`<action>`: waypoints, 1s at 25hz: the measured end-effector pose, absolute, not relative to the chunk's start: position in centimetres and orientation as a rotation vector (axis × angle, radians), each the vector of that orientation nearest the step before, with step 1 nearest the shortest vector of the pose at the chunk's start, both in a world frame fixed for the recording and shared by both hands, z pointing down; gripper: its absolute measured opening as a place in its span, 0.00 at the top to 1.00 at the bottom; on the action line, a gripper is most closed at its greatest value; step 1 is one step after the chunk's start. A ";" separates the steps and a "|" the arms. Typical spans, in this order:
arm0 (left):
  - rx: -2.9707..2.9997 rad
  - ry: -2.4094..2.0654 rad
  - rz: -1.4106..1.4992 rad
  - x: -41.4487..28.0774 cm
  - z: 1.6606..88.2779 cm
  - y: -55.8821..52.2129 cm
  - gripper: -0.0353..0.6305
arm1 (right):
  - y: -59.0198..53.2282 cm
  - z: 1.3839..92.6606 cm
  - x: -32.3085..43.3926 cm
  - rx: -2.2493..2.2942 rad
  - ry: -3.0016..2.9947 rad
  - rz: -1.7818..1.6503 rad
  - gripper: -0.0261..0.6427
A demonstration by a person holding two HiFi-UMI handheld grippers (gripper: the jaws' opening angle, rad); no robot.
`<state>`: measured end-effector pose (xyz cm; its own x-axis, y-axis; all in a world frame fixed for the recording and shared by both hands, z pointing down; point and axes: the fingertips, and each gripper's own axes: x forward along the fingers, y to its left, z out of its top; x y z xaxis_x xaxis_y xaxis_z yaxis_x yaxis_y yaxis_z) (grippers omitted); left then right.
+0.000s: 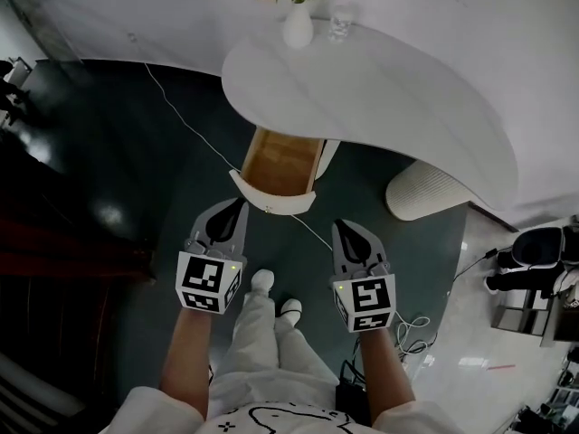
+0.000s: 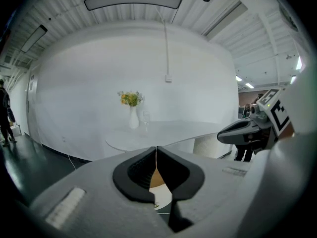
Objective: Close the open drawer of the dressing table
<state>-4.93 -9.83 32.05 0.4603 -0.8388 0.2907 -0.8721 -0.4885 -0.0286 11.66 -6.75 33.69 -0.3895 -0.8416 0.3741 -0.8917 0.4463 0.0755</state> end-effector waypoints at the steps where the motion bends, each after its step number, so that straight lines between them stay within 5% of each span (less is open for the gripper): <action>1: 2.564 -1.514 0.413 -5.1 33.1 -10.3 0.92 | -7.2 34.7 11.5 1.470 -2.336 0.211 0.97; 25: 2.396 -1.374 0.540 -6.5 54.1 -15.2 0.92 | -11.7 52.1 10.4 1.501 -2.185 0.515 0.97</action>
